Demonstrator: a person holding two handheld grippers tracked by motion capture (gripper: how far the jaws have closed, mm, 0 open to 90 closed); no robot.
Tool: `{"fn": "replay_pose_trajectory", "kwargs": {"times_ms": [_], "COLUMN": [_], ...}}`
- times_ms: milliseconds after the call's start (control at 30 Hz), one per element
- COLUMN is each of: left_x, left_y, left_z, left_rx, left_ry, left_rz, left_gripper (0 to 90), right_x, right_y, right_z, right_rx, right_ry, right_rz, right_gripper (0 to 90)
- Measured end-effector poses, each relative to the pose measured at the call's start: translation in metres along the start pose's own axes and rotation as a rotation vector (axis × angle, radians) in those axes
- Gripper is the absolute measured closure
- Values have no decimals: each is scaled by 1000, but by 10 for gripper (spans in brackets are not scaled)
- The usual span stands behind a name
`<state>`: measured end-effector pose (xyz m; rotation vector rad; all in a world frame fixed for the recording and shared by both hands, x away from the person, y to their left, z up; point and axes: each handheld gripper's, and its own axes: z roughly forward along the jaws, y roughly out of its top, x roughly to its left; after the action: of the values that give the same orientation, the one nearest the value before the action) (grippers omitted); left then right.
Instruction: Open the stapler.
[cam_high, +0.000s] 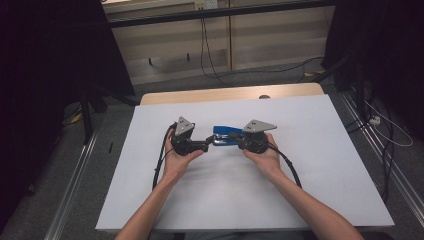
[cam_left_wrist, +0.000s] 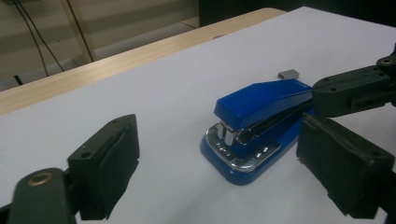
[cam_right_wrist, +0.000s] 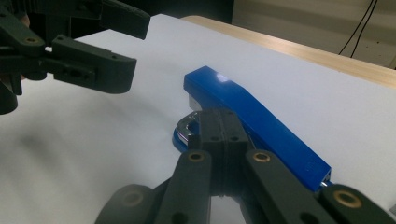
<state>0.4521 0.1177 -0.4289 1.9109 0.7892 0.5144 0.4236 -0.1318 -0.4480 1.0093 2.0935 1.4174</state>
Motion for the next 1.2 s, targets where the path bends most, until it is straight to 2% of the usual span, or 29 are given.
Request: {"fn": "replay_pose_trajectory", "kwargs": {"times_ms": [200, 267, 333, 367, 433, 567, 667, 767, 833, 933, 1033, 1200], "left_x": [2, 3, 2, 2, -1, -3, -3, -3, -2, -2, -3, -2], "left_y": [-2, -3, -3, -3, -2, -3, -3, -4, -7, -8, -8, -10], "left_z": [3, 2, 1, 1, 1, 5, 5, 6, 7, 10, 13, 17], "left_rx": [27, 31, 33, 33, 32, 29, 33, 37, 56, 69, 85, 87], "left_ry": [-13, -26, -32, -32, -56, -73, -80, -74, -63, -60, -46, -40], "left_rz": [-18, -37, -20, -20, -27, -49, -41, -46, -51, -47, -23, -37], "left_gripper": [262, 397, 499, 532, 658, 783, 883, 900, 900, 900, 900, 900], "right_x": [1, 2, 3, 3, 4, 6, 7, 7, 7, 5, 4, 0], "right_y": [-1, -1, 0, 0, 0, 3, 3, 3, 3, 2, 2, 3], "right_z": [5, 5, 6, 6, 7, 12, 16, 20, 23, 26, 27, 26], "right_rx": [17, 21, 31, 35, 38, 38, 51, 77, 117, 134, 150, 165], "right_ry": [2, 0, 3, 1, 5, 8, 15, 21, 42, 40, 35, 20], "right_rz": [-5, -10, -22, -26, -29, -33, -36, -41, -39, -40, -49, -50], "right_gripper": [900, 900, 900, 900, 900, 900, 900, 900, 900, 900, 900, 900]}}
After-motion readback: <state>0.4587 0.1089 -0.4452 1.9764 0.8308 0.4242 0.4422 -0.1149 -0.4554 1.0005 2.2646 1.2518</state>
